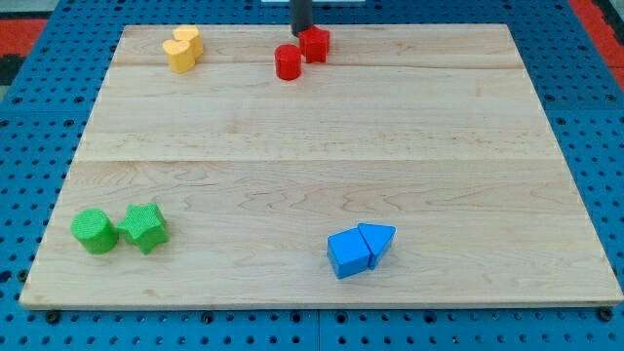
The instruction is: Move the red star vertical above the cube
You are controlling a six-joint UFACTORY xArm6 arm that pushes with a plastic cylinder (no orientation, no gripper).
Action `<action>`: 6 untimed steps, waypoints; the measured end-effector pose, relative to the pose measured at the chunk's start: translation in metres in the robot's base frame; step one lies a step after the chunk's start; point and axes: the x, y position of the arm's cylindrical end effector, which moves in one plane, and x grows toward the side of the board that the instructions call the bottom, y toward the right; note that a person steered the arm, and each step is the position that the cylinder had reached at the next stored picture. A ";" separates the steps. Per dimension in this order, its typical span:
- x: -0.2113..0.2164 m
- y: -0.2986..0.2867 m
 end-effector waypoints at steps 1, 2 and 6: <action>0.022 0.025; 0.014 0.014; 0.079 0.040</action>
